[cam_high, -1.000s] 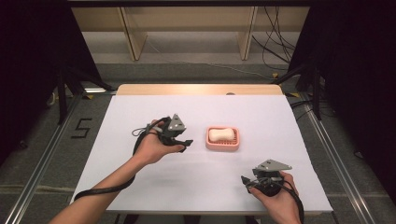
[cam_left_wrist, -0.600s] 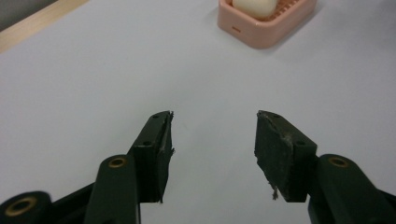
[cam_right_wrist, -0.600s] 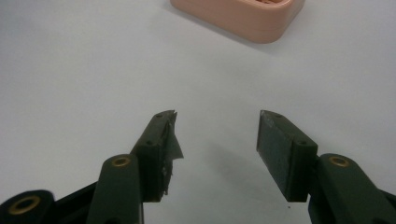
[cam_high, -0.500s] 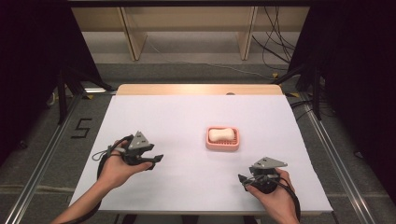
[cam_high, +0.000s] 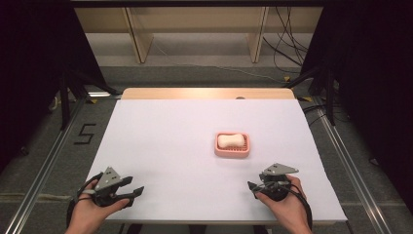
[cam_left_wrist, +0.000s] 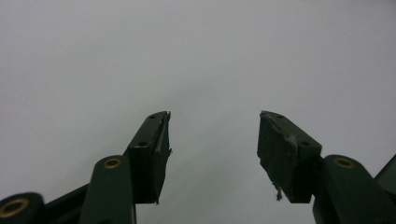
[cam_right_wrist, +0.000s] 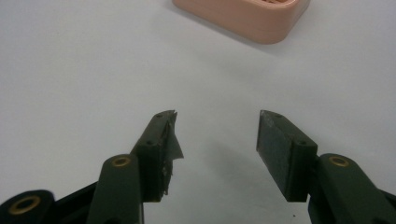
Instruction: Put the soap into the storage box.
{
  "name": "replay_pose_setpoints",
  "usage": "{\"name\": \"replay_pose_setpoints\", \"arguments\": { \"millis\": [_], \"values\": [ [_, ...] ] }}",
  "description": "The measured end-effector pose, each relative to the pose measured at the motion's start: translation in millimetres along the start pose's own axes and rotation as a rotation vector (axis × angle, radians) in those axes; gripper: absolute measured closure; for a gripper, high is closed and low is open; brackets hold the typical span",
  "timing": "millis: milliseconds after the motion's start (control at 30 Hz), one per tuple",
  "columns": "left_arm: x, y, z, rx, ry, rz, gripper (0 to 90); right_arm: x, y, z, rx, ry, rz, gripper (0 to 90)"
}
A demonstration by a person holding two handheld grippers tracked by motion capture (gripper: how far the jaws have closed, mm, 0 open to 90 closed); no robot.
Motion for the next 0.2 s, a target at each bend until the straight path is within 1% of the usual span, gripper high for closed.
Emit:
{"name": "replay_pose_setpoints", "arguments": {
  "millis": [33, 67, 100, 133, 167, 200],
  "values": [
    [-0.9, 1.2, -2.3, -0.004, 0.017, 0.006, 43.4, 0.5, 0.2, 0.0, 0.000, -0.004, 0.004, 47.6],
    [-1.3, 3.5, -4.6, 0.001, 0.020, 0.010, 43.4, -0.3, -0.1, 0.4, -0.005, 0.008, 0.001, 47.6],
    [-1.5, 4.3, -5.5, -0.009, 0.011, -0.002, 43.4, -0.2, -0.1, 0.4, -0.005, 0.007, 0.002, 47.7],
    [-2.2, 5.4, -7.7, -0.004, 0.015, 0.005, 43.4, -0.1, -0.2, 0.3, -0.004, 0.007, 0.003, 47.7],
    [-4.8, 5.2, -9.4, -0.008, 0.025, -0.005, 43.4, -0.1, -0.2, 0.3, -0.005, 0.007, 0.004, 47.6],
    [-4.7, 5.6, -10.2, -0.003, 0.019, 0.003, 43.4, 0.0, -0.2, 0.4, -0.006, 0.004, 0.005, 47.7]
  ]
}}
Point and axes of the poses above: each handheld gripper's, and its own axes: y roughly backward along the jaws, z roughly out of its top, x roughly to its left, the point moved 5 cm from there along -y, roughly forward along the jaws, and after that the axes turned 2 degrees about -y, right-handed, at the moved point
